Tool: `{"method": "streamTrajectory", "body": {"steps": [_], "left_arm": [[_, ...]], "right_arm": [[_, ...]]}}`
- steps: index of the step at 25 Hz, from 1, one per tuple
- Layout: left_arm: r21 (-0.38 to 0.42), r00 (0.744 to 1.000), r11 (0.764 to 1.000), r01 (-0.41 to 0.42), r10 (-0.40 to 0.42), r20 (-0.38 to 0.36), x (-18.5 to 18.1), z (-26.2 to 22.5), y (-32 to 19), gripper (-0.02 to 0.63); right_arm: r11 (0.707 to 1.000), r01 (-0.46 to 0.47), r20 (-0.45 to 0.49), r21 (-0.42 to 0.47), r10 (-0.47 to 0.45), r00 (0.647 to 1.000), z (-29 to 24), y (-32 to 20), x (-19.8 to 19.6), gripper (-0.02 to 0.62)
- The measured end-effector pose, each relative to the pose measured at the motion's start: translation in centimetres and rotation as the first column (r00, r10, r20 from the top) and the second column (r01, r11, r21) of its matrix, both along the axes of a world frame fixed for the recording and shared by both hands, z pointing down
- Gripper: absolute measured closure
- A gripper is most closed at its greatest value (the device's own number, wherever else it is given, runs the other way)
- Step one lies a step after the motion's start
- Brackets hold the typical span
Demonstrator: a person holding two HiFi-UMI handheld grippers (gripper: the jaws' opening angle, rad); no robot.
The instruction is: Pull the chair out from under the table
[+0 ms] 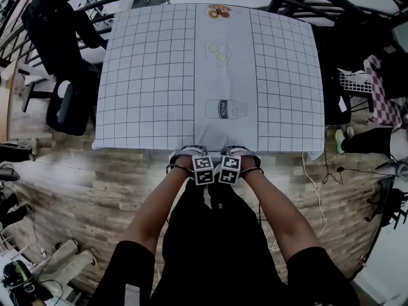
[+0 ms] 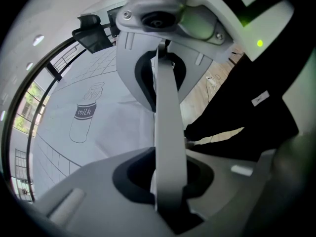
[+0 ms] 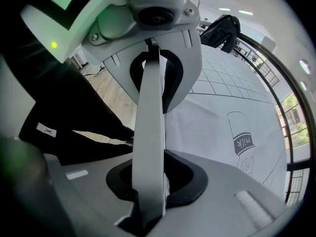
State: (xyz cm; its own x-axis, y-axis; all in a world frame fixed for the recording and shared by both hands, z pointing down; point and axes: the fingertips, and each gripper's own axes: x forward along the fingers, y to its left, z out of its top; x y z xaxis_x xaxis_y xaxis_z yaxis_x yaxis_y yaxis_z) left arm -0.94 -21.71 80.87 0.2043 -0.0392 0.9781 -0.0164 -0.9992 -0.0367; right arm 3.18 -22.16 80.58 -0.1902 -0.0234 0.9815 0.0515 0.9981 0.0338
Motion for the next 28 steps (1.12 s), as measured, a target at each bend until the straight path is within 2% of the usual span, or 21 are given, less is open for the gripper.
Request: {"method": "streamTrajectory", "body": {"steps": [19, 28], "left_arm": [[-0.01, 1.0, 1.0, -0.015, 0.015, 0.007, -0.2, -0.9, 5.5, 0.528], [-0.007, 0.999, 1.0, -0.031, 0.031, 0.008, -0.6, -1.0, 8.3, 0.529]], "right_arm": [[1.0, -0.009, -0.001, -0.005, 0.009, 1.0, -0.5, 5.5, 0.0, 0.522], [0.999, -0.039, -0.017, -0.038, 0.038, 0.999, -0.6, 8.4, -0.3, 0.52]]}}
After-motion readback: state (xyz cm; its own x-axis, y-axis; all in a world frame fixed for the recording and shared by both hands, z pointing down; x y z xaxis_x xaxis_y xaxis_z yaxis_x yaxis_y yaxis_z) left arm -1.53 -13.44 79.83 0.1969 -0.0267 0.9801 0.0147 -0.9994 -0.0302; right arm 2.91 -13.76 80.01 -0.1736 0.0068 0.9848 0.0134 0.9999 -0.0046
